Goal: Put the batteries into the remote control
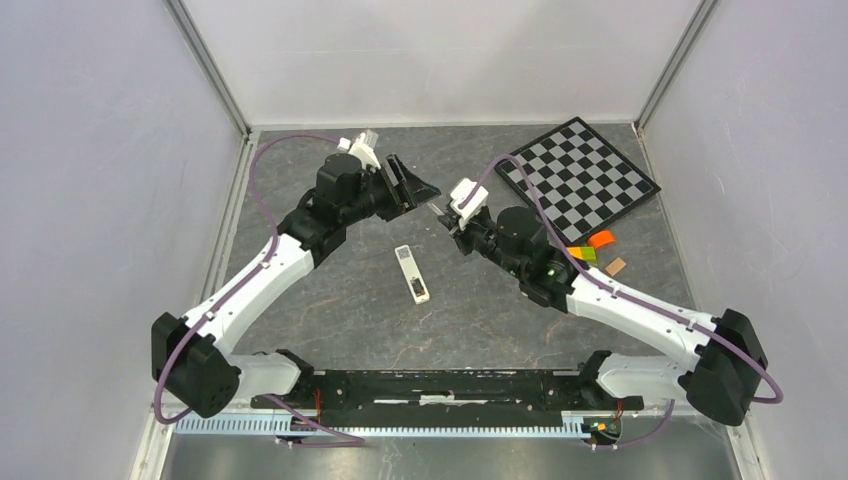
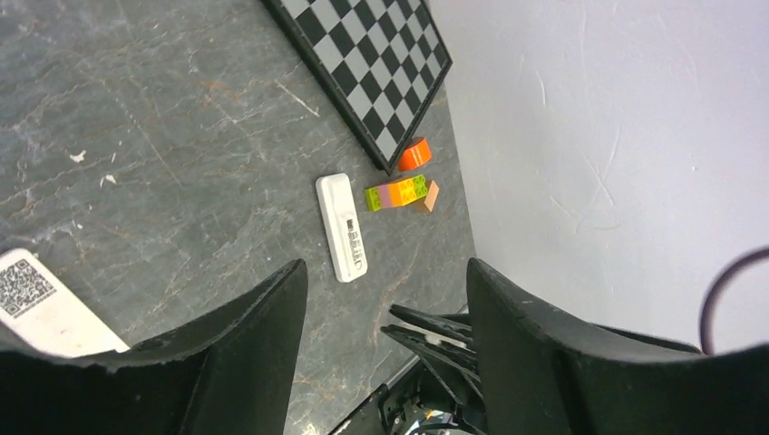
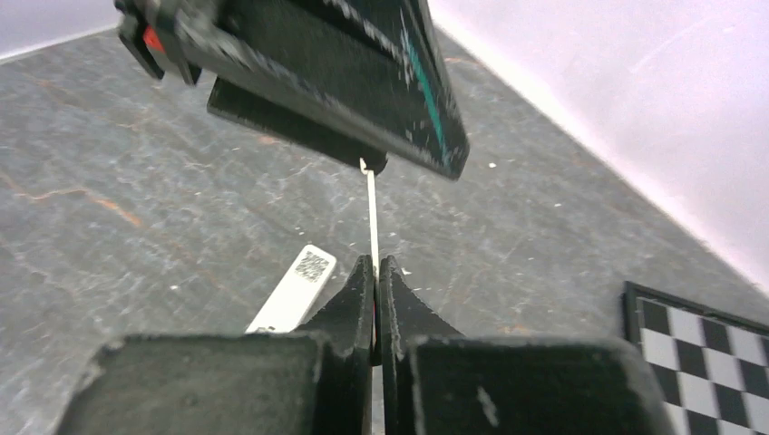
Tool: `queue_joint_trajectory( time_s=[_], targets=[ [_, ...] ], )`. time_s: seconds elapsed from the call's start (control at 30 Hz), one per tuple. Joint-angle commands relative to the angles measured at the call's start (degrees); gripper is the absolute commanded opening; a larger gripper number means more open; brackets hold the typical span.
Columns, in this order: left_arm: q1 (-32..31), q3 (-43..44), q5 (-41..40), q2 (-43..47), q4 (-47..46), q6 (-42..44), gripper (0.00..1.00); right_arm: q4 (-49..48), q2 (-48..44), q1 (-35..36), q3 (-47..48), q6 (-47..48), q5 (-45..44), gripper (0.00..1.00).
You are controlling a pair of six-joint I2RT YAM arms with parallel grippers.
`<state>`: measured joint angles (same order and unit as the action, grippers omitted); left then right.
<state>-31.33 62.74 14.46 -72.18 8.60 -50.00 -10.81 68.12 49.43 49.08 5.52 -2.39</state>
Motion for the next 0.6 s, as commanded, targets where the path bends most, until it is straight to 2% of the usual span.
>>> queue_joint_trajectory(
  time_s=[0.0, 0.13, 0.23, 0.47, 0.57],
  targets=[
    [0.0, 2.6, -0.7, -1.1, 2.7, -4.8, 0.68, -5.2, 1.3, 3.3, 3.5, 9.8, -12.6, 0.0],
    [0.0, 1.6, -0.5, -0.8, 2.0, -6.3, 0.63, -7.4, 2.5, 5.6, 3.5, 14.8, -17.5, 0.0],
    [0.0, 0.7, 1.6, -0.8, -0.2, -8.0, 0.53, -9.2, 3.5, 6.4, 3.1, 16.9, -18.3, 0.0],
    [0.0, -0.8, 5.4, -0.7, -3.1, -11.0, 0.46, -12.9, 4.3, 6.9, 1.6, 20.2, -20.0, 0.0],
    [0.0, -1.7, 6.5, -0.6, -4.4, -12.3, 0.37, -13.4, 5.0, 7.1, 1.6, 21.0, -20.1, 0.0]
  ],
)
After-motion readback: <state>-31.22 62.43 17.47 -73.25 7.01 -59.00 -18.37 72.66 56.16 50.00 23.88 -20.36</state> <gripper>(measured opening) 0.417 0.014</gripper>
